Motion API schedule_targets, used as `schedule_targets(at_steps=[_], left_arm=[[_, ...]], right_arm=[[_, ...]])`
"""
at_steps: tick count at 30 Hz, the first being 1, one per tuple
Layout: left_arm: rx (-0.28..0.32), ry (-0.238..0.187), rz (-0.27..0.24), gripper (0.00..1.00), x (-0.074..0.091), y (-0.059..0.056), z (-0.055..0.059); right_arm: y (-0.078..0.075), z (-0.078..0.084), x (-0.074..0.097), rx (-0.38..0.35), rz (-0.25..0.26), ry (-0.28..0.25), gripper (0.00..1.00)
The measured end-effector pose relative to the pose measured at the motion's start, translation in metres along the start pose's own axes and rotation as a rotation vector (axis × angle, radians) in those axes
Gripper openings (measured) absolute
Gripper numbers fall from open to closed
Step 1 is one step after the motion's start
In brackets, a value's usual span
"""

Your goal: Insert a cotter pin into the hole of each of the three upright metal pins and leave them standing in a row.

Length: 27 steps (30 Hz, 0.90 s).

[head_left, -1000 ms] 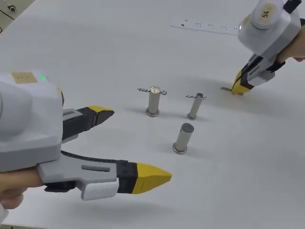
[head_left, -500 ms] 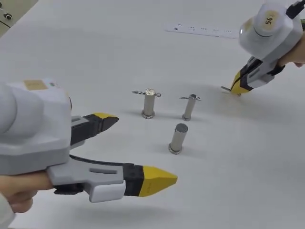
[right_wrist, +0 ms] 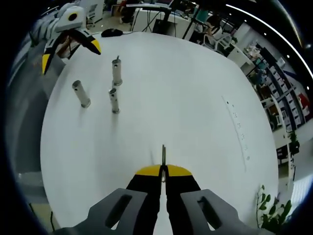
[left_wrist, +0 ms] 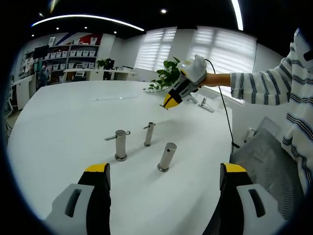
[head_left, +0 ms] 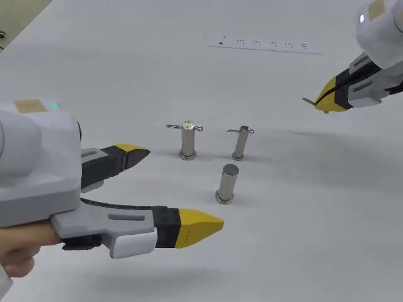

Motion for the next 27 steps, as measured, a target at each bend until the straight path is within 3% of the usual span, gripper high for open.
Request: schedule_targets(at_steps=[9, 20, 23, 25, 27], left_arm=[[-0.005, -0.013, -0.006, 0.88, 0.003, 0.000, -0.009], [0.026, -0.028, 0.003, 0.79, 0.003, -0.002, -0.018], [0.039, -0.024, 0.009, 0.79, 0.003, -0.003, -0.018], [0.079, -0.008, 0.030, 0.76, 0.002, -0.008, -0.015], [0.071, 0.006, 0.039, 0.72, 0.001, -0.010, -0.013]], right_arm=[[0.019, -0.011, 0.020, -0.010, 0.099, -0.103, 0.02], [0.053, -0.022, 0.031, -0.022, 0.133, -0.200, 0.02], [0.062, -0.029, 0.032, -0.022, 0.134, -0.228, 0.02], [0.067, -0.034, 0.032, 0.002, 0.147, -0.246, 0.02], [0.071, -0.036, 0.030, 0.003, 0.153, -0.250, 0.02]])
Point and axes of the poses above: the centre of the closed fingertips' face, and the gripper's own axes: x roughly backward along the fingers, y roughly to its left, z roughly out of its underside, the point moved 2 cm from there along x, roughly backward along the fingers, and after that the axes turned 13 degrees about -y, right-handed, at the moved point
